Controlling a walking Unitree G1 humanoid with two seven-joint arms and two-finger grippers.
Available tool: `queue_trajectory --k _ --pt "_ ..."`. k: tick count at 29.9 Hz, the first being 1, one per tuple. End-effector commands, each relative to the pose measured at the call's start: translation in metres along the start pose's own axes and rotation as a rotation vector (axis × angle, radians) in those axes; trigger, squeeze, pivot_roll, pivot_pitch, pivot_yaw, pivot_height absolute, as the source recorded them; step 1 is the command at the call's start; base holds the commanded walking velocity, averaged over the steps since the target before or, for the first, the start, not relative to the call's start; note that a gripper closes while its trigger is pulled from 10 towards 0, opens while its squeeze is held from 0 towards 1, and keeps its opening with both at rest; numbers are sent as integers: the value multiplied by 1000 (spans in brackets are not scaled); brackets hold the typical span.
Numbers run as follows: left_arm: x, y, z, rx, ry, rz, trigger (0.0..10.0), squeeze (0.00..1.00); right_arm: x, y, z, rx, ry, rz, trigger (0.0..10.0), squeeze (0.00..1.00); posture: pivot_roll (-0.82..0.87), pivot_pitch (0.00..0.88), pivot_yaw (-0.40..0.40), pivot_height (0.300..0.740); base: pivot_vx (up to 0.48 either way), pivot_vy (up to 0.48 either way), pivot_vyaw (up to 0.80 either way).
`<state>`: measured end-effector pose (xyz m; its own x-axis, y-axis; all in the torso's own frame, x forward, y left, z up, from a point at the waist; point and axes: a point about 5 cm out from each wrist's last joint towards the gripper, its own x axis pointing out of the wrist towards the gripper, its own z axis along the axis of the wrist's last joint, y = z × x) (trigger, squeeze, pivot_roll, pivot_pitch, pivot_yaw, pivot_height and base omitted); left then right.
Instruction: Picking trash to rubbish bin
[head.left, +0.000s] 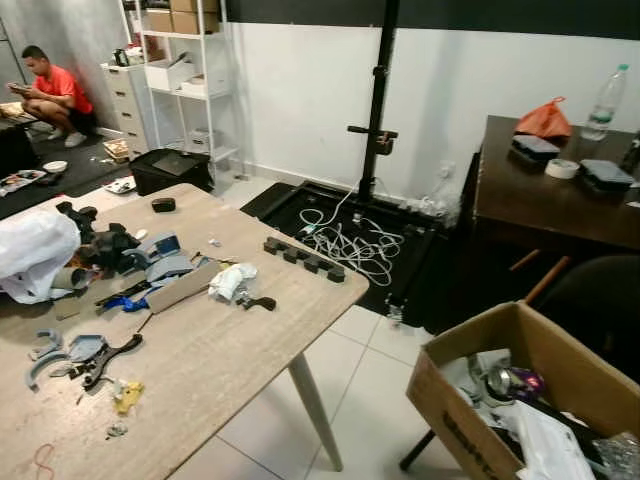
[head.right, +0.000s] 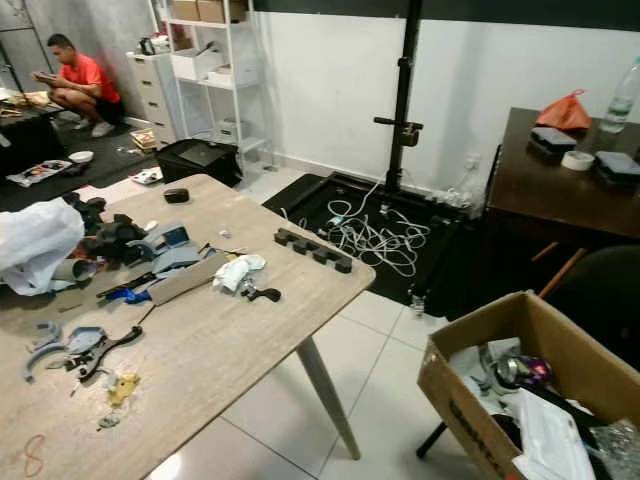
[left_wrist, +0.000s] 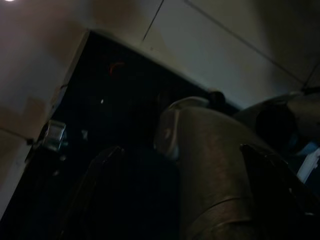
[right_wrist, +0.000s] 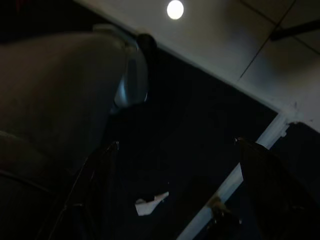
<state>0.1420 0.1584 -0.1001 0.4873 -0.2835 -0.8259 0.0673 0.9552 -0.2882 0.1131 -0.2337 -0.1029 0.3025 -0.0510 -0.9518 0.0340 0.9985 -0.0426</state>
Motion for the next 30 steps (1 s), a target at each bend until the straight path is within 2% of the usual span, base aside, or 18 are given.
queue_trajectory --k 1,5,6,9,30 --pt "-1 -2 -11 1 48 -1 10000 0 0 0 -5 6 14 -4 10000 0 -97 78 14 740 0 0 744" --pt "-1 -1 -12 -3 54 6 10000 0 0 -1 -6 10 15 -14 10000 0 -98 79 14 740 0 0 711" --pt "-2 -1 -14 -7 62 12 10000 0 0 -2 -7 32 13 -24 10000 0 -99 80 15 740 0 0 0" --pt "-2 0 -16 1 75 15 10000 0 -1 -4 -9 18 24 -42 10000 0 -102 82 17 740 0 0 0" --pt "-1 -2 -13 36 83 10 10000 0 -1 -6 -10 26 17 -51 10000 0 -122 79 24 740 -374 0 0"
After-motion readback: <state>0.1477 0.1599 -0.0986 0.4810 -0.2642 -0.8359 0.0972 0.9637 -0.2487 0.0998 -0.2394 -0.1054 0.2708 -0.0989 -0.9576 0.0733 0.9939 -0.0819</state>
